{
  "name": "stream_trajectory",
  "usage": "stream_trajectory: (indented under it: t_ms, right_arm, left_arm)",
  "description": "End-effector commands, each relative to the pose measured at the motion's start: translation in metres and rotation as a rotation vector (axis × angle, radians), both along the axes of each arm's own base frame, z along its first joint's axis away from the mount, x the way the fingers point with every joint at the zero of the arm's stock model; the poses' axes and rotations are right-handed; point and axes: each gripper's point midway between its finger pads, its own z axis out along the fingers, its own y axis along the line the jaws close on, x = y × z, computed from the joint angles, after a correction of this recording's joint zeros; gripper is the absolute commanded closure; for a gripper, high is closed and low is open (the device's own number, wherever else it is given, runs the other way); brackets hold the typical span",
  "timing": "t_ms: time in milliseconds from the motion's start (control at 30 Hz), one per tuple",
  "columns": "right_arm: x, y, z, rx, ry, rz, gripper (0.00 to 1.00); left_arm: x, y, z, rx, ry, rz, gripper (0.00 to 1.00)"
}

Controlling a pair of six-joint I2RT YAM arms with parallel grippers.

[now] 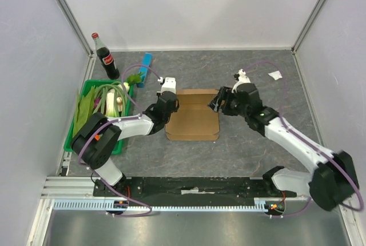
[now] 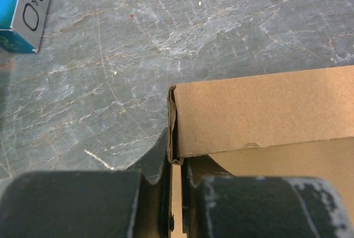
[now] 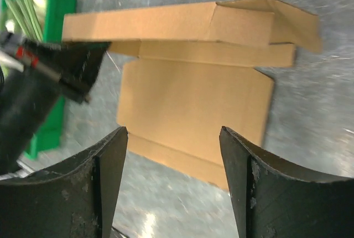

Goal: Fold the paper box

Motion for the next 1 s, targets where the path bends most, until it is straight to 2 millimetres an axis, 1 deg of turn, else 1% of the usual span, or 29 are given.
stream_trajectory:
  t_ms: [0, 33, 67, 100, 133, 167, 200, 233, 267, 300, 333, 367, 400, 433, 467, 533, 633, 667, 833, 900, 933, 967]
  right_arm:
    - [-0.031, -0.054, 0.020, -0.402, -0.066, 0.141, 0.25]
    - [-0.031, -0.057, 0.025, -0.416, -0.051, 0.135, 0.25]
    - [-0.027, -0.051, 0.034, -0.424, -0.039, 0.160, 0.25]
    - [-0.023, -0.048, 0.037, -0.425, -0.029, 0.168, 0.26]
    - [-0.014, -0.043, 0.053, -0.417, -0.048, 0.164, 0.27]
    - [-0.005, -0.036, 0.046, -0.415, -0.029, 0.174, 0.27]
    - [0.002, -0.031, 0.051, -0.401, -0.035, 0.168, 0.27]
    - [0.011, -0.025, 0.062, -0.386, -0.059, 0.161, 0.27]
    - [0.020, -0.020, 0.060, -0.383, -0.066, 0.158, 0.29]
    - [0.026, -0.016, 0.061, -0.381, -0.073, 0.159, 0.29]
    - [0.034, -0.012, 0.069, -0.374, -0.089, 0.156, 0.30]
    - [0.037, -0.003, 0.058, -0.365, -0.059, 0.195, 0.33]
    - [0.039, 0.001, 0.057, -0.362, -0.056, 0.210, 0.34]
    - [0.042, 0.003, 0.055, -0.359, -0.048, 0.208, 0.35]
    - [0.045, -0.001, 0.050, -0.376, -0.036, 0.186, 0.37]
    - [0.044, -0.003, 0.042, -0.390, -0.026, 0.181, 0.38]
    - [0.047, 0.000, 0.035, -0.386, -0.048, 0.194, 0.38]
    - [0.051, 0.003, 0.038, -0.373, -0.071, 0.196, 0.38]
    - [0.055, 0.007, 0.037, -0.355, -0.087, 0.196, 0.38]
    - [0.056, 0.010, 0.029, -0.327, -0.051, 0.192, 0.39]
    - [0.052, 0.011, 0.022, -0.312, -0.027, 0.197, 0.40]
    - [0.052, 0.013, 0.022, -0.296, -0.026, 0.193, 0.41]
  left_arm:
    - [-0.006, 0.017, 0.017, 0.014, -0.030, 0.045, 0.98]
    - [-0.008, 0.017, 0.016, 0.002, -0.027, 0.051, 0.98]
    - [-0.009, 0.019, 0.016, -0.002, -0.024, 0.059, 0.98]
    - [-0.013, 0.022, 0.016, -0.008, -0.025, 0.065, 0.98]
    - [-0.014, 0.024, 0.016, -0.017, -0.023, 0.072, 0.98]
    - [-0.015, 0.024, 0.016, -0.022, -0.023, 0.073, 0.98]
    - [-0.016, 0.025, 0.015, -0.021, -0.021, 0.073, 0.98]
    - [-0.017, 0.024, 0.015, -0.030, -0.018, 0.076, 0.98]
    - [-0.017, 0.024, 0.015, -0.033, -0.015, 0.077, 0.98]
    - [-0.018, 0.024, 0.015, -0.034, -0.010, 0.072, 0.98]
    - [-0.018, 0.023, 0.015, -0.038, -0.009, 0.073, 0.98]
    - [-0.019, 0.024, 0.014, -0.038, -0.007, 0.073, 0.98]
    - [-0.019, 0.024, 0.013, -0.036, -0.003, 0.075, 0.98]
    - [-0.019, 0.024, 0.013, -0.036, -0.002, 0.076, 0.98]
    - [-0.020, 0.024, 0.014, -0.034, 0.000, 0.076, 0.98]
    - [-0.021, 0.027, 0.013, -0.034, 0.005, 0.083, 0.98]
    - [-0.024, 0.028, 0.012, -0.042, 0.006, 0.089, 0.98]
    - [-0.025, 0.029, 0.010, -0.039, 0.009, 0.089, 0.98]
    - [-0.026, 0.030, 0.010, -0.043, 0.013, 0.090, 0.98]
    - [-0.027, 0.029, 0.011, -0.051, 0.012, 0.088, 0.98]
    - [-0.027, 0.029, 0.012, -0.053, 0.011, 0.088, 0.98]
    - [-0.028, 0.029, 0.011, -0.055, 0.014, 0.088, 0.98]
